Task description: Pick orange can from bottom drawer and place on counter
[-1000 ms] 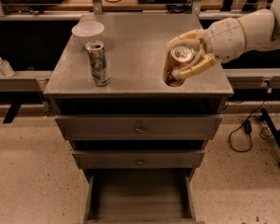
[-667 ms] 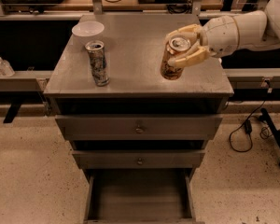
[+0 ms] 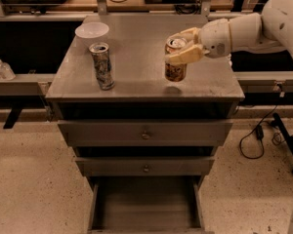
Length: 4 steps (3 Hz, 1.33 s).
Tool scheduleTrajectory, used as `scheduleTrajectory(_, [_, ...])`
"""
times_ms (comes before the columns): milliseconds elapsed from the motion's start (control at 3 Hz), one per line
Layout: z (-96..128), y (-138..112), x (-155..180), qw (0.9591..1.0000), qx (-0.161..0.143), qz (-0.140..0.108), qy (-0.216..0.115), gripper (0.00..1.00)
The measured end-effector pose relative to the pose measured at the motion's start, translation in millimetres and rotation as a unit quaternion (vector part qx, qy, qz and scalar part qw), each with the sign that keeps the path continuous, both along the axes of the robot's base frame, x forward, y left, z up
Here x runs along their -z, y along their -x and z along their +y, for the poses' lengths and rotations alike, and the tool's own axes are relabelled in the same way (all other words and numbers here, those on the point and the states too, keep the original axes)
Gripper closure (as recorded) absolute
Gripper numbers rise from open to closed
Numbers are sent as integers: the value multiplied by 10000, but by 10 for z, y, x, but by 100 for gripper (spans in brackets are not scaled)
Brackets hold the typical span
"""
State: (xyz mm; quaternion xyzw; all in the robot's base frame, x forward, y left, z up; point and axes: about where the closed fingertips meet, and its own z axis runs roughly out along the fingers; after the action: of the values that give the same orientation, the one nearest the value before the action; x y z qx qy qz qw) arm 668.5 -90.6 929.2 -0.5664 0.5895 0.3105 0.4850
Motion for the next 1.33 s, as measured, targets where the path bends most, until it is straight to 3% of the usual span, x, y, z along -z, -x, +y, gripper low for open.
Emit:
scheduleTrajectory(333, [13,-186,178,9981,461,397,50,82])
scheduleTrajectory(1333, [105,-196,202,9982,402,438,28,12])
